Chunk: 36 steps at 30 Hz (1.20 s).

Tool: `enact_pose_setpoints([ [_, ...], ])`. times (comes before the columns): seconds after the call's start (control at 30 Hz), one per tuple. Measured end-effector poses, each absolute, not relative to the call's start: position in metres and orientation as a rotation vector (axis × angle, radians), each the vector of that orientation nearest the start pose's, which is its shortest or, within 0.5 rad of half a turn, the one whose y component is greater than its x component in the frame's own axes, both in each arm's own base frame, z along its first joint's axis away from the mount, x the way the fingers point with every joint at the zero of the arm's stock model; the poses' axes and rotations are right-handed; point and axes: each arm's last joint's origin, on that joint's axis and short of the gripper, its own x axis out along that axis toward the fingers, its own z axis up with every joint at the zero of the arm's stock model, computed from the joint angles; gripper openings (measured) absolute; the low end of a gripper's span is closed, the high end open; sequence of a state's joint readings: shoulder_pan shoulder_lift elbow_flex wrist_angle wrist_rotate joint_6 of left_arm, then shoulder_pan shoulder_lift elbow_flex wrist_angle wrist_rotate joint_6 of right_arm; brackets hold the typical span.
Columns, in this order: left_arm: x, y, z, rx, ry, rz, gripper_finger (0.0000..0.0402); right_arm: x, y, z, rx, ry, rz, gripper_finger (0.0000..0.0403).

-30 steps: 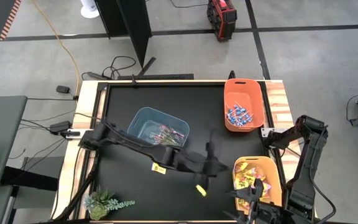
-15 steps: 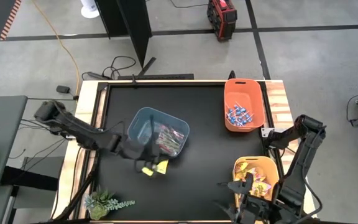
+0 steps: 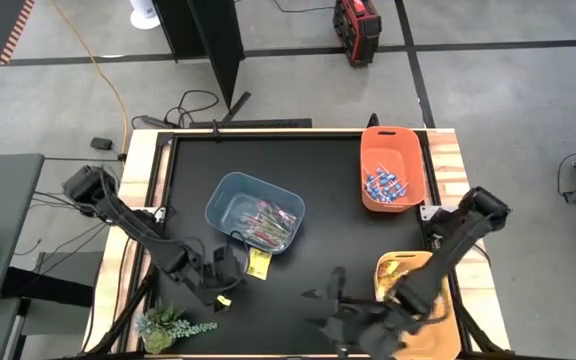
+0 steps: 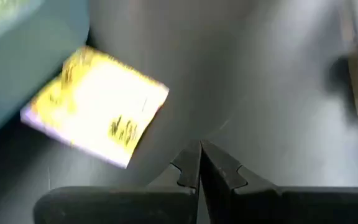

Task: Sort candy
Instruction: Put the yellow candy into the yellow bin

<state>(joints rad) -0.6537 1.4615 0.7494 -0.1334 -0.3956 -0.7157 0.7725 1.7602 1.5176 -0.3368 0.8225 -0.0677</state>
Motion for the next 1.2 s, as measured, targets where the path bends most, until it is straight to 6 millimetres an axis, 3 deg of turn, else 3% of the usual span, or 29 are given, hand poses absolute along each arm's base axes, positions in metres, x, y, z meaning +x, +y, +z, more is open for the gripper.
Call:
enact_pose_setpoints([
  [0.17, 0.231, -0.161, 0.162, -0.28, 0.807, 0.13, 0.0015, 0.339, 0.244, 0.278, -0.461, 0.51, 0.052, 0.0301],
  [0.3, 0.237, -0.153, 0.151, -0.264, 0.817, 0.224, 0.0031, 0.361, 0.229, 0.258, -0.436, 0.574, 0.086, 0.0301],
  [0.4, 0.241, -0.144, 0.141, -0.27, 0.836, 0.326, 0.0047, 0.37, 0.221, 0.249, -0.416, 0.606, 0.089, 0.0301],
  [0.63, 0.252, -0.135, 0.121, -0.251, 0.842, 0.416, 0.0063, 0.373, 0.216, 0.251, -0.401, 0.606, 0.078, 0.0301],
  [0.97, 0.278, -0.146, 0.123, -0.267, 0.702, 0.165, 0.0063, 0.371, 0.218, 0.25, -0.396, 0.613, 0.081, 0.0301],
  [1.2, 0.292, -0.16, 0.121, -0.289, 0.646, -0.104, 0.0063, 0.363, 0.206, 0.233, -0.295, 0.788, 0.04, 0.0301],
])
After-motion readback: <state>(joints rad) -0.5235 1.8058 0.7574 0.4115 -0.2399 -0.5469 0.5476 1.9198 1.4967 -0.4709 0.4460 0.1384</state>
